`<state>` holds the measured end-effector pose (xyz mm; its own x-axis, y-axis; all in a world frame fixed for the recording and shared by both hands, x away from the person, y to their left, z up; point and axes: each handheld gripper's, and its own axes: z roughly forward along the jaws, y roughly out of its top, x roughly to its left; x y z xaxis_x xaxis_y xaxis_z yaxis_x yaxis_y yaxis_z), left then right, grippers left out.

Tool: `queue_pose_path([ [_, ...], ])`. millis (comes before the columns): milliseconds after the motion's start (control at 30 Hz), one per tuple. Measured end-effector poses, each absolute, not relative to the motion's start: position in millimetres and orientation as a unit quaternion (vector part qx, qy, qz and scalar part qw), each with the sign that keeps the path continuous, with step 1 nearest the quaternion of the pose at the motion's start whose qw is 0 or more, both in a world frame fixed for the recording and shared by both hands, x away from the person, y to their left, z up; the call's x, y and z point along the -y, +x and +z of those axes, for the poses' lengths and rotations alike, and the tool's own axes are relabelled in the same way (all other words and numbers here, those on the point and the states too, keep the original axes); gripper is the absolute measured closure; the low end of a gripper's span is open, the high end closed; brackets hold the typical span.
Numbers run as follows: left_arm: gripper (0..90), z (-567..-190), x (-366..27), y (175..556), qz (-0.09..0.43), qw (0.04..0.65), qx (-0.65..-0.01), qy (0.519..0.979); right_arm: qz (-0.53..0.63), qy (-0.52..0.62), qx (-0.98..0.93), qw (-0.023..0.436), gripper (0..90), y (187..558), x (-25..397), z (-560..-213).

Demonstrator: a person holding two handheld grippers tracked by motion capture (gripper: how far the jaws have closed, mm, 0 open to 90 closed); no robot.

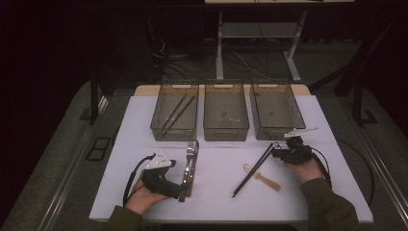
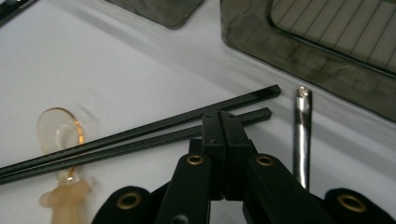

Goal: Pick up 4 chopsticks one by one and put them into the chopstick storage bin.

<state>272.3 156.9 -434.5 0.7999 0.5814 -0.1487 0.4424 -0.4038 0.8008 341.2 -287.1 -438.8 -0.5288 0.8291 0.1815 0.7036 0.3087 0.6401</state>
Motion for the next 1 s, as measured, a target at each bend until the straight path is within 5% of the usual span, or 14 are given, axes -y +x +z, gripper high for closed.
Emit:
queue_pose_path([
  [1000,0.3,-435.7,-155.7,273.3,0.078,0.450,-0.302,0.837,0.331,0.486,-0.802,0.108,89.9,365.8,283.2,-447.5],
])
